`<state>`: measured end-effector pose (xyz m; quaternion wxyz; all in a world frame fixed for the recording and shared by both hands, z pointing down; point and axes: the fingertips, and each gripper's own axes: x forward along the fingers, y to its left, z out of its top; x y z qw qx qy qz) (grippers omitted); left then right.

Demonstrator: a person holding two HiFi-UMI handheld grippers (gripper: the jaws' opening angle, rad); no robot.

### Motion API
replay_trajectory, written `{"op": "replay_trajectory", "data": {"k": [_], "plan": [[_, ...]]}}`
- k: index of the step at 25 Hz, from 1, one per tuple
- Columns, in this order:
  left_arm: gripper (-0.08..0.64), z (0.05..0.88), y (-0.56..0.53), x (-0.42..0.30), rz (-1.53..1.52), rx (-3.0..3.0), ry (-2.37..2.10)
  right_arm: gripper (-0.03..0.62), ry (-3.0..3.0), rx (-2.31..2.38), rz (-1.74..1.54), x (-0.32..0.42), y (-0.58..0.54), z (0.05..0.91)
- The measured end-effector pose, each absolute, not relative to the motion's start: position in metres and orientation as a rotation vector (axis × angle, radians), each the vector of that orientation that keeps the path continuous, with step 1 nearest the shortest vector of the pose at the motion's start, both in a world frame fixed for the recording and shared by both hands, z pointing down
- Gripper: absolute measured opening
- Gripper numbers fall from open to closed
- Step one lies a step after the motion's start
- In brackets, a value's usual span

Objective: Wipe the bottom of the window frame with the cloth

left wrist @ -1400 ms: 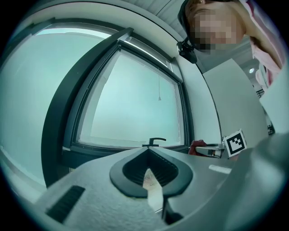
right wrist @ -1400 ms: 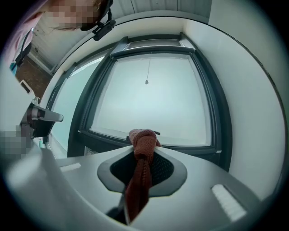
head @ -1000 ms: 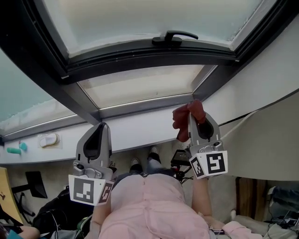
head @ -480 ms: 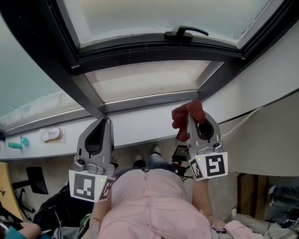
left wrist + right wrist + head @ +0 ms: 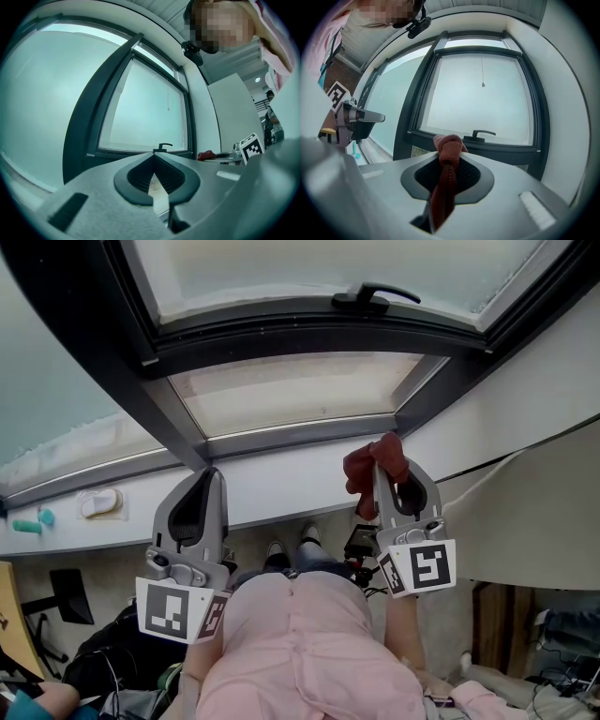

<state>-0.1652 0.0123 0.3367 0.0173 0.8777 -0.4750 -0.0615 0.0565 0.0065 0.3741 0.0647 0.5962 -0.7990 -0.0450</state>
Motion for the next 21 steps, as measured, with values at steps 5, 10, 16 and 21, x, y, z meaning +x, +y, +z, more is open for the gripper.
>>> {"op": "replay_trajectory", "data": {"k": [5, 10, 16, 21], "plan": [[-0.002, 0.3384, 0.0146, -0.1642, -0.186, 2.729, -1.462, 0.066, -2.403, 1.816, -0.134, 0.0595, 0.0098, 0.3728], [-0.002, 0.339, 0.0148, -0.1655, -0.182, 2.729, -1.458, 0.066, -2.399, 1.828, -0.135, 0.0598, 0.0113, 0.3715], [-0.002, 0.3392, 0.0151, -0.1665, -0.184, 2.729, -1.454, 0.066, -2.397, 1.821, -0.115, 0.0568, 0.0121, 0.3768], [-0.002, 0.3399, 0.0153, -0.1695, -0.19, 2.728, -1.457, 0.066, -2.39, 1.819, -0.117, 0.0559, 0.0115, 0.378]]}}
